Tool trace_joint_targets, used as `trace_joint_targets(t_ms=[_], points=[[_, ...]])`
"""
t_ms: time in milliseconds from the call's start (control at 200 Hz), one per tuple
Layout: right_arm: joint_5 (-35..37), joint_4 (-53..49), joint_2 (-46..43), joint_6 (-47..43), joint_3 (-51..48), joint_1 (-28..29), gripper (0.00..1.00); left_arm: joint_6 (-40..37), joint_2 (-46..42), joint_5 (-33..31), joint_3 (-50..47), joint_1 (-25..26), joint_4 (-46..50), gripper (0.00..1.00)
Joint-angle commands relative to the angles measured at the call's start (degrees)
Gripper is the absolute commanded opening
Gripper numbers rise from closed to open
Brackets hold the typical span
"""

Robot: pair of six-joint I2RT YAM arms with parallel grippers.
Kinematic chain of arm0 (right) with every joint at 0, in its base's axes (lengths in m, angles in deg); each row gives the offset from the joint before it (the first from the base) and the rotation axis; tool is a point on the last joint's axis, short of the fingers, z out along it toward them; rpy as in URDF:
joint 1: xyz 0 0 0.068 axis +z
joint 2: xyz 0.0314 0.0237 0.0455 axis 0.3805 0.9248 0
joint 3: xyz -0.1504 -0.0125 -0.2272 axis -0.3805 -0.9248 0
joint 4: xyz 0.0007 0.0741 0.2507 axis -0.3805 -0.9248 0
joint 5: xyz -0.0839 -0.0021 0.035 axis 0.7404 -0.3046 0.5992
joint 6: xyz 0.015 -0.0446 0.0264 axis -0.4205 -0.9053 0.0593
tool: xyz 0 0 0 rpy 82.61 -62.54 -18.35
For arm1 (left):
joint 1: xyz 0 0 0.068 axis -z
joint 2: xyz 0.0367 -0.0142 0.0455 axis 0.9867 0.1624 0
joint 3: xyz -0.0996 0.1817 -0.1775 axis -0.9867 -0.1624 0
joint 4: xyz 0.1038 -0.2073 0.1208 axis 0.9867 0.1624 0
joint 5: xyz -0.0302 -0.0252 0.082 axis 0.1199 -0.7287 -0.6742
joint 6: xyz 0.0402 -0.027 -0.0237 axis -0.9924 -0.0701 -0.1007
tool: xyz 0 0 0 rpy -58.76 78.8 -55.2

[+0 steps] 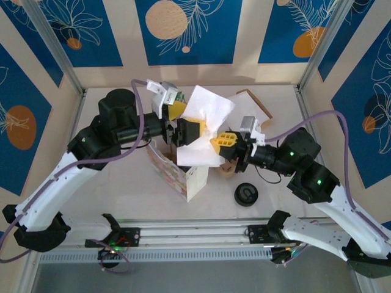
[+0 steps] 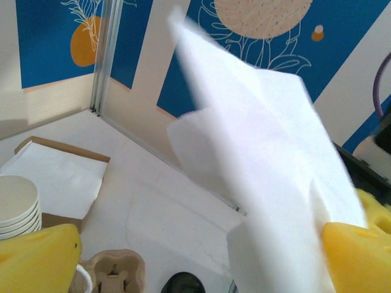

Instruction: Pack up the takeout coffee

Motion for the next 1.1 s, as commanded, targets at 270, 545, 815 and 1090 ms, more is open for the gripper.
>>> trace_joint_targets(t_ms=[270, 545, 815, 1090], points=[[4.14, 4.38, 3.01, -11.97, 0.4, 7.15, 0.0, 10.86, -0.13, 6.8, -4.17, 0.64, -12.81, 0.87], [9.35, 5.25, 4.35, -13.17, 0.49, 7.37, 0.0, 13.39, -0.3, 11.48, -5.56, 0.82, -15.77, 0.88], [6.45, 6.87, 4.41, -12.51, 0.4, 7.35, 0.0, 12.92, 0.55, 11.49, -5.58, 1.08, -14.19, 0.81], [7.55, 5.99, 4.55, -12.38, 0.74, 7.33, 0.0, 12.82, 0.4, 11.08, -5.4, 1.57, -13.63, 0.56]])
